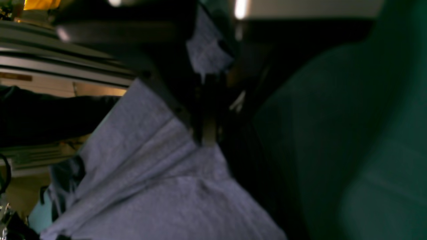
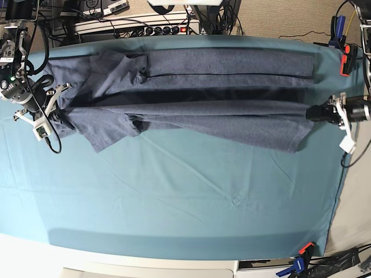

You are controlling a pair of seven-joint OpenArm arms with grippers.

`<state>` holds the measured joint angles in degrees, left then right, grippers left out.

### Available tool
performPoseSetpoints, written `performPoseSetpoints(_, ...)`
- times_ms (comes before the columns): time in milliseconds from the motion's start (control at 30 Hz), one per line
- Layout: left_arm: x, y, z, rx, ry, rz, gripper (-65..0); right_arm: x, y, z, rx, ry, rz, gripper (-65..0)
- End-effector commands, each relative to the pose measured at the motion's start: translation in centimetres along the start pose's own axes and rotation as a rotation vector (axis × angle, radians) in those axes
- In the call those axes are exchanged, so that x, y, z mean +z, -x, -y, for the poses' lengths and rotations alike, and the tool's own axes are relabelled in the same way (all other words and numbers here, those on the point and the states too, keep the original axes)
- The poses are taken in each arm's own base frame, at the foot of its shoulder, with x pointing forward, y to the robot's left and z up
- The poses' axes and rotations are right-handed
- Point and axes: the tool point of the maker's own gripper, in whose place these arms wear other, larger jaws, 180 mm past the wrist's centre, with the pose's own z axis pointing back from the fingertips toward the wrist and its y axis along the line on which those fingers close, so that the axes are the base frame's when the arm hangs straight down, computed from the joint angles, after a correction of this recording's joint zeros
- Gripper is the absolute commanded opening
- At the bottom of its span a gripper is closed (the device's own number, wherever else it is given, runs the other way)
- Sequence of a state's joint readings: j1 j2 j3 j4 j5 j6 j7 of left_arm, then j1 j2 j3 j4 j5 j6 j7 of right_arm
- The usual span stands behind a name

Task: Fold the T-shirt properly
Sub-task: 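Lay the hem over the folded collar strip with both grippers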

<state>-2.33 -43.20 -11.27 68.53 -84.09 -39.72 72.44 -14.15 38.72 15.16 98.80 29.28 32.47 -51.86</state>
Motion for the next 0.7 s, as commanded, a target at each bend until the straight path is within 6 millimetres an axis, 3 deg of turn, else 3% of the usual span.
performPoseSetpoints(0,1.2,-1.0,-0.1,-0.025,-0.015,0.021,-65.0,0.8,-1.1,1.4,0.019,0.038,0.026,-65.0)
performPoseSetpoints(267,0.8,1.7,0.4,-0.01,-0.004,-0.031,-65.0,0.7,-1.2,0.7,-0.012,0.002,0.033,-65.0)
performPoseSetpoints(667,-0.3,4.5,5.5,-0.144,0.073,-0.115,-65.0,0.6,0.8,-0.6,-0.024,-0.028,-0.012,-65.0)
